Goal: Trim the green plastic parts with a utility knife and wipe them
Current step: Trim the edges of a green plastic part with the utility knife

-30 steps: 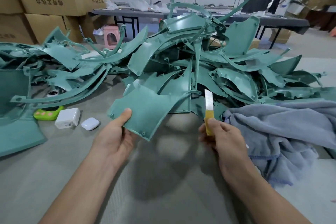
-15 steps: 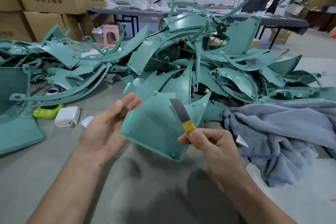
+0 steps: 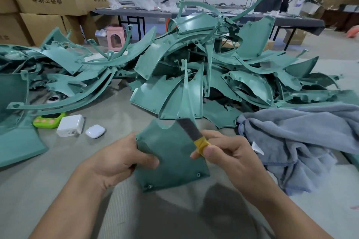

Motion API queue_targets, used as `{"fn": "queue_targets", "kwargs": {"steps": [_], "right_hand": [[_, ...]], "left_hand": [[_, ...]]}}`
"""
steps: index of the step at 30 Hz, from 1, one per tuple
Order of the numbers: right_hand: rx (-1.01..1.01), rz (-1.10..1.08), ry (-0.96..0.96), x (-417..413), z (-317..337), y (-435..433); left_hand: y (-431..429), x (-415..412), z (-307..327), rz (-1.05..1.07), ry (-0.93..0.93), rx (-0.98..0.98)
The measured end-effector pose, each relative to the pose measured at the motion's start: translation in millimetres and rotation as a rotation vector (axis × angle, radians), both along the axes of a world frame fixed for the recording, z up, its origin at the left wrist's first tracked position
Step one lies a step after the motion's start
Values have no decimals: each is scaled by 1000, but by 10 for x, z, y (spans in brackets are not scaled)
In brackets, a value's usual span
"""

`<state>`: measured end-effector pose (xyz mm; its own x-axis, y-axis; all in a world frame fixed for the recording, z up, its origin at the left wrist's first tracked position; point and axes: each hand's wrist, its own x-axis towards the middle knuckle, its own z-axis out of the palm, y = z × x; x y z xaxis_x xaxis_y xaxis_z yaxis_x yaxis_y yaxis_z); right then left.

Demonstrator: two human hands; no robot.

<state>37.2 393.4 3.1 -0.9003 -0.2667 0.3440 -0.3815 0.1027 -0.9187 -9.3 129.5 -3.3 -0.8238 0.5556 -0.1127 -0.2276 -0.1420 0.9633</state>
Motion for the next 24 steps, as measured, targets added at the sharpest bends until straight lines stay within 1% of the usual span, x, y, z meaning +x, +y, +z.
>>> {"fn": "queue_targets", "kwargs": {"steps": [1,3,5,7,9,11,13,14,16,17,20,22,24], "right_hand": [[-70,-18,-33,-6,8,-11],[-210,-132,-97,-32,17,-21],[-271,-274,-165,-57,11,-10],[-207,-350,-220,-63,-19,-9],[-121,-354,-273,-52,-63,-62],[-123,-318,-315,-50,-108,-142],[-108,-288,-307,-60,-141,-207],[-34,-282,-260,-73,-153,-221],[229,-307,-101,-106,-171,-211],[320,-338,-32,-130,-173,-201],[351,-425,58,-223,-138,-123],[405,-458,70,-258,-137,-80],[497,-444,64,-214,-152,-85]], "left_hand": [[-5,-10,-13,45,0,8],[-20,-43,-21,184,3,41],[-37,-90,-10,301,10,119],[-17,-131,16,399,-10,233],[55,-171,32,508,-40,325],[151,-192,26,580,-99,380],[223,-191,-6,595,-178,387],[248,-186,-23,589,-223,370],[276,-184,-50,603,-307,327],[281,-188,-58,625,-332,314],[288,-193,-45,652,-310,301],[281,-187,-30,638,-299,330],[278,-175,-12,623,-310,366]]}}
